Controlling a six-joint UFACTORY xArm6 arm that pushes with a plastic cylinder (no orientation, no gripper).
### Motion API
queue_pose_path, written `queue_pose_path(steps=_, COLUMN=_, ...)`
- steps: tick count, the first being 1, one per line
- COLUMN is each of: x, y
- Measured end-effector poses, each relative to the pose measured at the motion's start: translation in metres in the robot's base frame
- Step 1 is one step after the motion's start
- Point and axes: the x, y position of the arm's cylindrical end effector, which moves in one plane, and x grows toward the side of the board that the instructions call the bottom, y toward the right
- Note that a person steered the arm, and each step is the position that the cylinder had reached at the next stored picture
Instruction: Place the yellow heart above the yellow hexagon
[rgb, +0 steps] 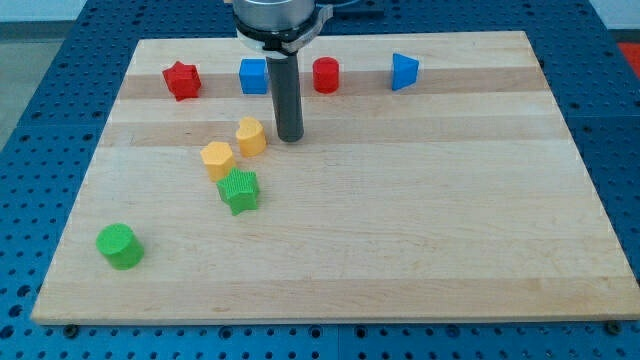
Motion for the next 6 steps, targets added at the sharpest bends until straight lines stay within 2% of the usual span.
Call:
queue_pose_path(steps=2, x=0.005, y=0.000)
queue_pose_path(steps=6, x=0.005, y=-0.048)
